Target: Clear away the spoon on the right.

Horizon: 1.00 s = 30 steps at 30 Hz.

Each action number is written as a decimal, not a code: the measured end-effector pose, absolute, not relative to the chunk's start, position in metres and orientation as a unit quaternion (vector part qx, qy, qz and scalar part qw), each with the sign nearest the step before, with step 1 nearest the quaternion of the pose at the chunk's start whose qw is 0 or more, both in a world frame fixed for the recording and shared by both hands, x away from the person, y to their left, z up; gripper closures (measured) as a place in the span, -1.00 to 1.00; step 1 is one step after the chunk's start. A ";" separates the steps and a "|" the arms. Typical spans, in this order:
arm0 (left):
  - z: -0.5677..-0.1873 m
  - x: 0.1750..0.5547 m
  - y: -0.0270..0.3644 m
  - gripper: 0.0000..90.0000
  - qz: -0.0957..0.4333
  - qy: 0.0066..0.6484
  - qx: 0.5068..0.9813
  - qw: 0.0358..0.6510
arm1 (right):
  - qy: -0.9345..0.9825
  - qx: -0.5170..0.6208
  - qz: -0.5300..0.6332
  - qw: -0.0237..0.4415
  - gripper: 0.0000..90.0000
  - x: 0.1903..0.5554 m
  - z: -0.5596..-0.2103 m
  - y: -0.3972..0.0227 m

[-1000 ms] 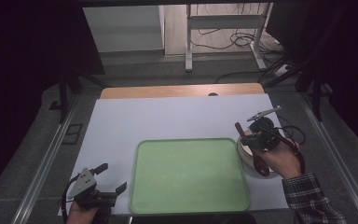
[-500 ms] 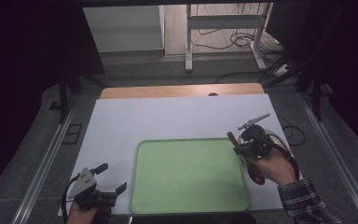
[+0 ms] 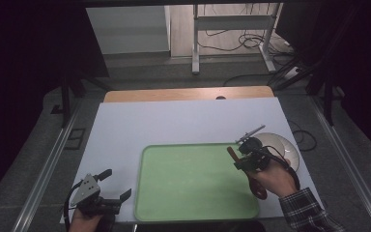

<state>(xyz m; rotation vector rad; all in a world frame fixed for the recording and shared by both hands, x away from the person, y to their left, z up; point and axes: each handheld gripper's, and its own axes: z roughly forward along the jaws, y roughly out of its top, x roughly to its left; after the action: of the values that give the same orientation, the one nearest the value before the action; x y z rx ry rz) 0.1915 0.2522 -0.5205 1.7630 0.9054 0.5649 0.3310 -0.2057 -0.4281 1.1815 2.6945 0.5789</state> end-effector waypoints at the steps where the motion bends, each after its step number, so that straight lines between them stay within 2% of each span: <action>1: -0.520 0.191 0.252 -0.97 0.235 0.376 0.734 0.514 | 0.897 0.392 0.192 0.069 0.74 0.331 -0.430 -0.205; 19: -0.520 0.191 0.251 -0.97 0.236 0.373 0.737 0.511 | 0.899 0.393 0.189 0.031 0.74 0.325 -0.464 -0.190; 30: -0.520 0.191 0.252 -0.97 0.236 0.373 0.736 0.513 | 0.902 0.389 0.182 0.033 0.70 0.328 -0.476 -0.184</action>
<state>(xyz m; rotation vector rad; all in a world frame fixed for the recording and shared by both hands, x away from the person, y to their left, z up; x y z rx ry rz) 0.1912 0.2521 -0.5204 1.7706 0.8972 0.5670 0.3277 -0.1838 -0.4755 1.1973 2.7766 0.5604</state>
